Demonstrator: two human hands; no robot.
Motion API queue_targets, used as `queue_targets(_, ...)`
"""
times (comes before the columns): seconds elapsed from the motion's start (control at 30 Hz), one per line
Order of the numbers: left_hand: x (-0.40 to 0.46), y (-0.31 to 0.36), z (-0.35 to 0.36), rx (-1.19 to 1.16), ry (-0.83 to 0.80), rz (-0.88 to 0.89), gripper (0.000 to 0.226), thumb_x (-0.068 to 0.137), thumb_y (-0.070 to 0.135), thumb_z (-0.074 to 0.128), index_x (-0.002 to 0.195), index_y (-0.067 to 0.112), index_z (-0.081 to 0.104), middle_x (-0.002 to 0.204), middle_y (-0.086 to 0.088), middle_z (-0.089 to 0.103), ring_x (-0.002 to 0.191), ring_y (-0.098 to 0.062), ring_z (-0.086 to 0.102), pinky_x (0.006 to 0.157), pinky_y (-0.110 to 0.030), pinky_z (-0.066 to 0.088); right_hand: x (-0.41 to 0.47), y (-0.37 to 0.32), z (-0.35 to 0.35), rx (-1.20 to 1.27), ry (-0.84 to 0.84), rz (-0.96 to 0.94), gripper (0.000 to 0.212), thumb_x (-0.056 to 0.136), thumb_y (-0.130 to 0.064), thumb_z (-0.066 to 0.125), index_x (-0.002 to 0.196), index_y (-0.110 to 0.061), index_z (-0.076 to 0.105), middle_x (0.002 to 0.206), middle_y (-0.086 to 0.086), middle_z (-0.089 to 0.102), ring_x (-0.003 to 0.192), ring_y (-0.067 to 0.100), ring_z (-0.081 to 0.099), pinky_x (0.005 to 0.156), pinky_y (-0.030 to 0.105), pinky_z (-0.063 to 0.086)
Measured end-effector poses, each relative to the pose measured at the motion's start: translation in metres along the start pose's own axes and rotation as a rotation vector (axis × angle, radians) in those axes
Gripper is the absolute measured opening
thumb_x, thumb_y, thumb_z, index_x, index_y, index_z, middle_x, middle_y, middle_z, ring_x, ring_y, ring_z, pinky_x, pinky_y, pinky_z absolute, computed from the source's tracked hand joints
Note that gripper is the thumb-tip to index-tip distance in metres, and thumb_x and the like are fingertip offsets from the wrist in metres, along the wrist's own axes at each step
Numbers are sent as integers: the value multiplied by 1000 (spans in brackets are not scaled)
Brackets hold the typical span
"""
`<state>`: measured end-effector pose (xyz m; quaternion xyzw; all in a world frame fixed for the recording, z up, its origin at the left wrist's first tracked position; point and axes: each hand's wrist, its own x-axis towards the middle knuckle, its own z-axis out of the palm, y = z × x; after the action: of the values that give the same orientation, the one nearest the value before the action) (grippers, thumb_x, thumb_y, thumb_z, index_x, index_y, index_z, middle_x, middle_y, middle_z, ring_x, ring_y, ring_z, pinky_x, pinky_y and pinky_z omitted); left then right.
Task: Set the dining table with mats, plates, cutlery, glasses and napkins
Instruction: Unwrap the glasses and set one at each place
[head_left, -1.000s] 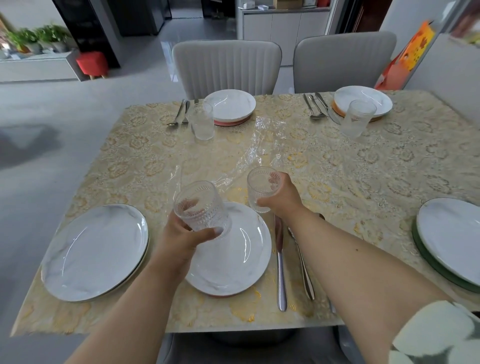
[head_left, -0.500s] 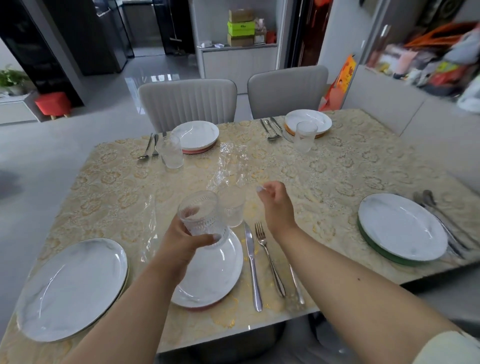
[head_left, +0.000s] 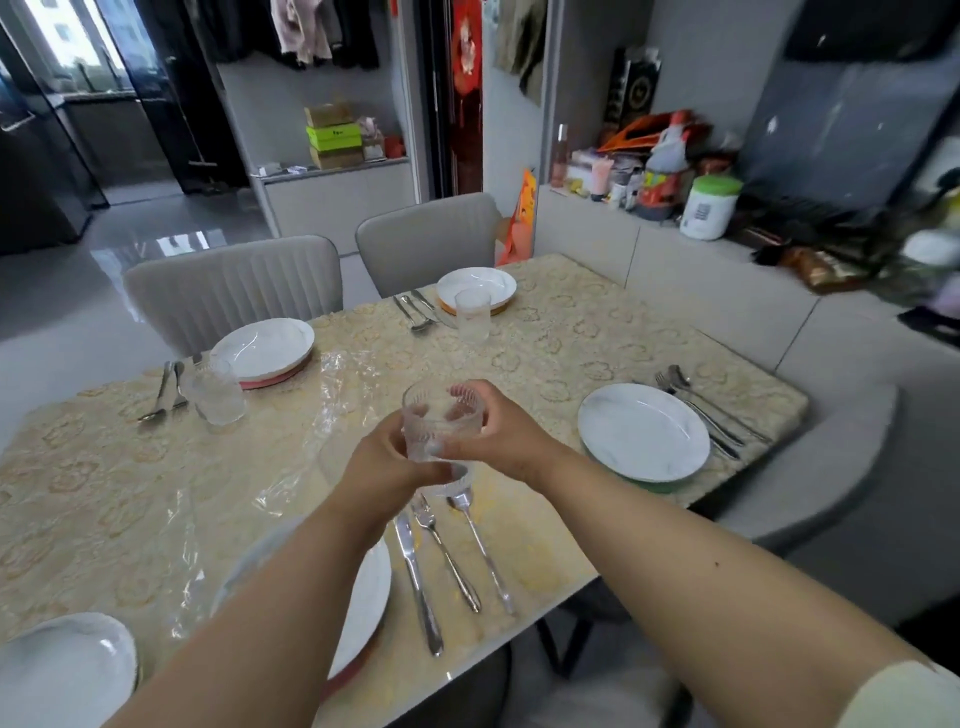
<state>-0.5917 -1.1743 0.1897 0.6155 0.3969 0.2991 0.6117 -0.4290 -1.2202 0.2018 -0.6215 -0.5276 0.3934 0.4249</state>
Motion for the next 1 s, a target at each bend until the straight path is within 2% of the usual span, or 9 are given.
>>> queue_targets(0.07,7,11,17,8,-29,17,85,34,28,89,113,33,58,107,0,72,99,-14,69,87,-35,56,-2,-1,-20,-14,44,-9,77,68,-35,85,131,-21,45,117,-2,58,109,12,56,93,28,47)
queue_targets(0.13,15,21,34,11,-58,37,81,36,28,89,111,35,58,106,0,72,99,-15,68,86,-35,55,-3,-1,-41,-14,75,-13,78,63,-38,86,128,-22,46,115,-3,58,109,12,57,93,29,48)
queue_targets(0.2,25,29,52,10,-85,58,75,43,24,89,112,33,59,106,0,72,101,-17,67,85,-35,54,-2,0,-64,-8,104,-8,77,62,-39,85,126,-22,47,115,-4,57,109,12,57,93,29,48)
queue_targets(0.3,47,39,81,-16,-118,88,66,55,14,83,117,25,61,109,0,72,103,-17,67,86,-35,53,3,3,-104,31,165,-13,67,68,-30,85,123,-20,48,116,-7,56,109,10,56,93,27,47)
queue_targets(0.43,89,48,131,-30,-125,95,69,62,16,82,127,19,59,117,-3,69,108,-20,66,94,-39,52,15,14,-168,76,193,-14,59,71,-22,83,118,-20,48,108,-16,55,98,0,57,77,20,47)
queue_targets(0.6,145,48,200,-20,-48,85,65,68,13,82,128,21,58,118,-2,68,109,-17,65,93,-36,52,44,46,-247,21,208,-10,65,67,-24,86,121,-21,49,115,-2,59,105,13,58,87,26,48)
queue_targets(0.83,206,31,267,-62,12,-7,41,89,9,67,128,19,59,117,1,69,105,-9,65,91,-24,48,94,109,-314,-37,188,28,72,63,-24,88,123,-20,49,116,-1,58,107,15,57,87,26,48)
queue_targets(0.93,225,21,280,-92,82,-109,40,93,21,62,132,18,54,121,2,64,114,-14,58,105,-35,42,113,134,-325,-47,187,66,76,60,-28,90,124,-21,49,115,-3,58,106,13,56,91,28,48)
queue_targets(1.0,234,16,287,-191,125,-175,29,98,27,53,124,14,57,117,1,62,115,-15,56,106,-33,41,124,149,-330,-39,192,81,75,60,-26,90,123,-20,49,115,-4,57,105,12,56,87,24,46)
